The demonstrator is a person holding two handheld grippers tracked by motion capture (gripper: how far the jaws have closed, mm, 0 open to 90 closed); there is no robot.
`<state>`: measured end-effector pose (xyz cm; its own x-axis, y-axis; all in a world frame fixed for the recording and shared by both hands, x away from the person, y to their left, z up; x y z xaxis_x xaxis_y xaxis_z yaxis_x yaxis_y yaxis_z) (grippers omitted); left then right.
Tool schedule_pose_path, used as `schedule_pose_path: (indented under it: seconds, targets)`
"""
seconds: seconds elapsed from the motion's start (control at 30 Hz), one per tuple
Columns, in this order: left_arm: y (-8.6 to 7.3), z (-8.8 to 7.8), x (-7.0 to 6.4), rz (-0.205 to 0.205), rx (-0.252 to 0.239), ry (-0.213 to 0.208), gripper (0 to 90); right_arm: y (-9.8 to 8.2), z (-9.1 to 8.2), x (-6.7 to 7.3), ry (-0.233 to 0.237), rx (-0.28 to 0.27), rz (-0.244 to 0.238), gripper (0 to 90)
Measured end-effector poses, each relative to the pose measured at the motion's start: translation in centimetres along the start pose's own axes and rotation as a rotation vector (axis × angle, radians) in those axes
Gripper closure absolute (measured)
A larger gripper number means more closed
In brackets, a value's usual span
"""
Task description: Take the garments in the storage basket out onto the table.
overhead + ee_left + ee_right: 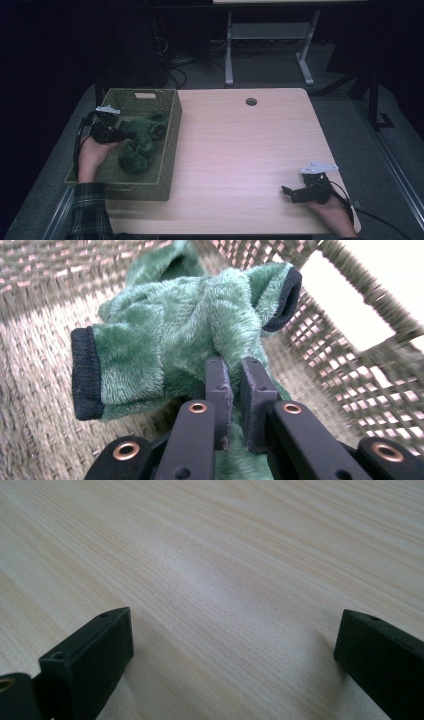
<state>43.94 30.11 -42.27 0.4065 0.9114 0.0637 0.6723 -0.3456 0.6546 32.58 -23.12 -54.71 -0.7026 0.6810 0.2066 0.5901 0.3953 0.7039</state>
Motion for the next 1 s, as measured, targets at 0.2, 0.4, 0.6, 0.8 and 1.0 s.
schedule_pose_path:
  seconds: [0.2, 0.4, 0.6, 0.8, 1.0]
  targets:
    - [1.2, -1.8, -0.2, -0.025, -0.082, -0.019, 83.8, 0.0, 0.0, 0.0, 0.0, 0.0, 0.0, 2.1]
    - [2.3, -3.6, -0.7, -0.041, -0.154, -0.029, 83.8, 0.0, 0.0, 0.0, 0.0, 0.0, 0.0, 2.1]
    - [3.6, -5.3, -1.6, -0.043, -0.222, -0.06, 83.9, 0.0, 0.0, 0.0, 0.0, 0.0, -0.001, 2.1]
    - [4.8, -7.2, -3.0, -0.029, -0.284, -0.106, 84.0, 0.0, 0.0, 0.0, 0.0, 0.0, 0.0, 2.1]
    - [6.4, -8.9, -5.0, 0.002, -0.336, -0.151, 84.3, 0.0, 0.0, 0.0, 0.0, -0.001, -0.001, 2.1]
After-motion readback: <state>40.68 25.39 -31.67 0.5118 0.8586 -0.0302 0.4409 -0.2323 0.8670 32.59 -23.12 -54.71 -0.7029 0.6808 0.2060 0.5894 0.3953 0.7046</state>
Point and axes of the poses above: each handheld gripper's, and its own axes: z roughly forward along the jaws, y roughly out of its top, x roughly to its left, the point moved 9 cm from there along z, roughly forward along the jaws, and after that the axes turned 14 degrees about y, right-handed, at the moved point
